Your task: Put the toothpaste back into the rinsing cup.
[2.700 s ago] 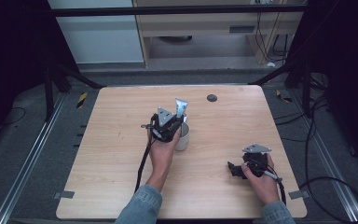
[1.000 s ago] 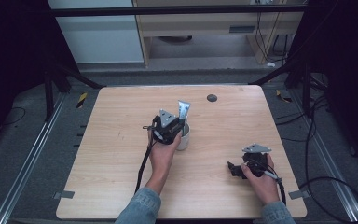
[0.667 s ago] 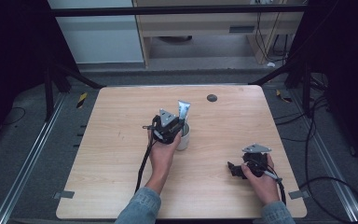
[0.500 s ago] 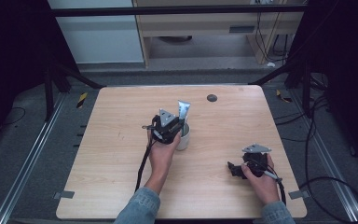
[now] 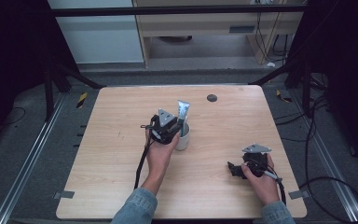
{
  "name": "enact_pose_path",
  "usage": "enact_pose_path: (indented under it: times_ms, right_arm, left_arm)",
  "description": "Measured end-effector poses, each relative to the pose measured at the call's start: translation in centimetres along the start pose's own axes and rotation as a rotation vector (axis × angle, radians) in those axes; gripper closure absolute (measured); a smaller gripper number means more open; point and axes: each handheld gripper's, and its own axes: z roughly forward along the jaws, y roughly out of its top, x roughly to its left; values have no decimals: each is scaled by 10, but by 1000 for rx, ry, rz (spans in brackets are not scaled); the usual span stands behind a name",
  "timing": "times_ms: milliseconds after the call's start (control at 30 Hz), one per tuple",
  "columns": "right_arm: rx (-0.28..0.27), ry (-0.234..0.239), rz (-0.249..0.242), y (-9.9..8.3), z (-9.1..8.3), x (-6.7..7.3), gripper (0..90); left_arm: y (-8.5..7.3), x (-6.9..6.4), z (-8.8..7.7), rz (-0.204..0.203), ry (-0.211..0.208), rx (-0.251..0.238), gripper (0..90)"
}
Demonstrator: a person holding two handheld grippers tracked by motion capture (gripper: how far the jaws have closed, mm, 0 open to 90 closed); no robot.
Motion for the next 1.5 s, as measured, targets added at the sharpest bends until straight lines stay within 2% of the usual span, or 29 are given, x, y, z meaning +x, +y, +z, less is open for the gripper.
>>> enact_pose_path:
  times_ms: [267,567,1000,1167,1500]
  right_arm:
    - [0,0,0,0,0,0,6]
    - [0,0,-1,0,0,0,6]
    - [0,0,0,0,0,0,6]
    - [-1,0,-1,0,0,0,7]
    - [0,0,0,0,0,0,7]
  left_arm:
    - [3,2,-4,21,-5,17,663]
    - [6,4,-8,51,-32,49,594]
    - [12,6,-13,80,-39,95,400]
    - [15,6,-14,92,-55,108,339]
    - [18,7,-17,75,-71,130,168]
